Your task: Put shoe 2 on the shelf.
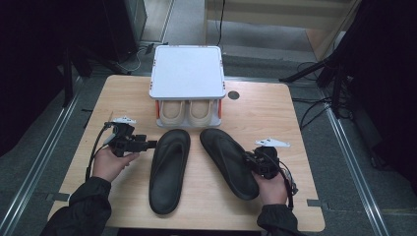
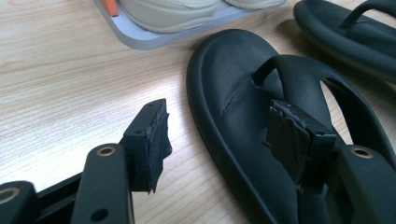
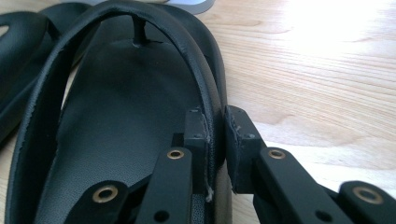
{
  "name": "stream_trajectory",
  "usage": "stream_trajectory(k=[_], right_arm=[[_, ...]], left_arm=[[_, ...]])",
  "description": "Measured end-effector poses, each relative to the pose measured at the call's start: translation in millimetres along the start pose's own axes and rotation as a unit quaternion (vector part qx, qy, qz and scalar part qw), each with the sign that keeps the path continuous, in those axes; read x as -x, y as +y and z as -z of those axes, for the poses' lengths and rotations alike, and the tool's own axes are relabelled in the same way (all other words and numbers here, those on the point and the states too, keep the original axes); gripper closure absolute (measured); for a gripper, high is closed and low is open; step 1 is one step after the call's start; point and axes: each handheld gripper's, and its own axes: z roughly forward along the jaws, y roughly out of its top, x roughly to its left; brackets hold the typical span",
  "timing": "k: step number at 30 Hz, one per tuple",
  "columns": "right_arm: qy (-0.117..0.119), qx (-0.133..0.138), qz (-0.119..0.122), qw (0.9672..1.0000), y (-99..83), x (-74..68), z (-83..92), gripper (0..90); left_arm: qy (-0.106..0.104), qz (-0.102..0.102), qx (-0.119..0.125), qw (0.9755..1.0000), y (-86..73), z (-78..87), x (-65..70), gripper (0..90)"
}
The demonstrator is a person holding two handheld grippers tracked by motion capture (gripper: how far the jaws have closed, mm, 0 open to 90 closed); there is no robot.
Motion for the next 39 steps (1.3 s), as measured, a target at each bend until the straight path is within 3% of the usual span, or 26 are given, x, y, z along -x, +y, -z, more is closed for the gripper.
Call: stream_trajectory(k=[6, 14, 23, 26, 30, 33, 36, 39], right_arm=[[-0.002, -0.010, 0.010, 0.9999, -0.8, -10.3, -9.0, 79.6], [0.004, -0.012, 0.027, 0.9996, -2.4, -24.6, -15.7, 77.4], [0.017, -0.016, 0.032, 0.9992, -4.1, -35.3, -23.1, 74.7], [0.040, -0.009, 0.023, 0.9989, -4.3, -33.9, -22.5, 70.4], [0.063, 0.029, 0.015, 0.9975, -0.3, -29.3, -11.3, 66.2], [0.064, 0.042, 0.018, 0.9969, 1.8, -25.9, -4.3, 73.0], [0.067, 0.037, 0.020, 0.9969, 2.8, -20.6, -2.8, 84.6], [0.079, 0.030, 0.021, 0.9962, 4.7, -15.4, -5.8, 89.1]], left_arm=[[0.017, -0.035, -0.007, 0.9992, -1.2, -1.7, 5.1, 44.6], [0.015, -0.030, -0.010, 0.9994, -0.7, -1.7, 5.0, 47.1], [0.006, -0.053, 0.006, 0.9985, -1.4, -0.3, 8.0, 63.4], [-0.001, -0.038, 0.004, 0.9993, -0.8, -0.7, 3.7, 69.3], [-0.009, -0.012, -0.004, 0.9999, 0.4, 0.5, -0.2, 71.5], [-0.010, -0.011, -0.003, 0.9999, 0.3, 1.0, -0.9, 75.4], [-0.012, -0.013, -0.012, 0.9998, 0.0, -0.7, -1.6, 84.5], [-0.015, -0.012, -0.019, 0.9996, -0.9, -4.3, -2.3, 89.5]])
